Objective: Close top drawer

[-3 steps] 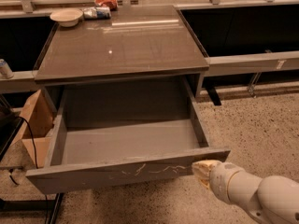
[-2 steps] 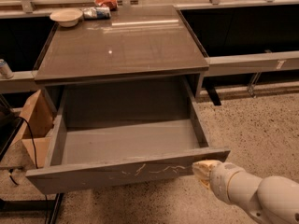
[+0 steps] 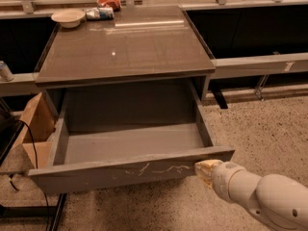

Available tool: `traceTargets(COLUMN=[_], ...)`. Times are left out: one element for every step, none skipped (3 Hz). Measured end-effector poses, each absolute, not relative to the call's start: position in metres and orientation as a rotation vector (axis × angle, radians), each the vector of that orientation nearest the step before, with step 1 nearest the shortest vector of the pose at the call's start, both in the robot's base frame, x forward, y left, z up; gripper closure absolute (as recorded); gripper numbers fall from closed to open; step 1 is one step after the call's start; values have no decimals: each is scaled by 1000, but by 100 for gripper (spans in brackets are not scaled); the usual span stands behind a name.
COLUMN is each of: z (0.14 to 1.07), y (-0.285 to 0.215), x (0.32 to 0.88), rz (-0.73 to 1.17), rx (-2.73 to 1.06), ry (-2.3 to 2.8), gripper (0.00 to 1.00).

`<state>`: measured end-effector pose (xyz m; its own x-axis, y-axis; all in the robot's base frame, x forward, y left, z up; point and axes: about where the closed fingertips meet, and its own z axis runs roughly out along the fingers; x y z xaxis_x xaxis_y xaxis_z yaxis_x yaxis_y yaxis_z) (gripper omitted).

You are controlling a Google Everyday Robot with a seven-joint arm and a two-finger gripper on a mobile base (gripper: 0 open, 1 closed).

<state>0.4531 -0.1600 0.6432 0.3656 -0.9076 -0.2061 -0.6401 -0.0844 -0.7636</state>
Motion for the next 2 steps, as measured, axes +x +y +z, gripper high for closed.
traceTargets(z=[641,641], y=[-154,-155], x=[469,467], rz=[-399,-399], rx=[-1829,-1829], ry=[1352,1352], gripper=[100,100])
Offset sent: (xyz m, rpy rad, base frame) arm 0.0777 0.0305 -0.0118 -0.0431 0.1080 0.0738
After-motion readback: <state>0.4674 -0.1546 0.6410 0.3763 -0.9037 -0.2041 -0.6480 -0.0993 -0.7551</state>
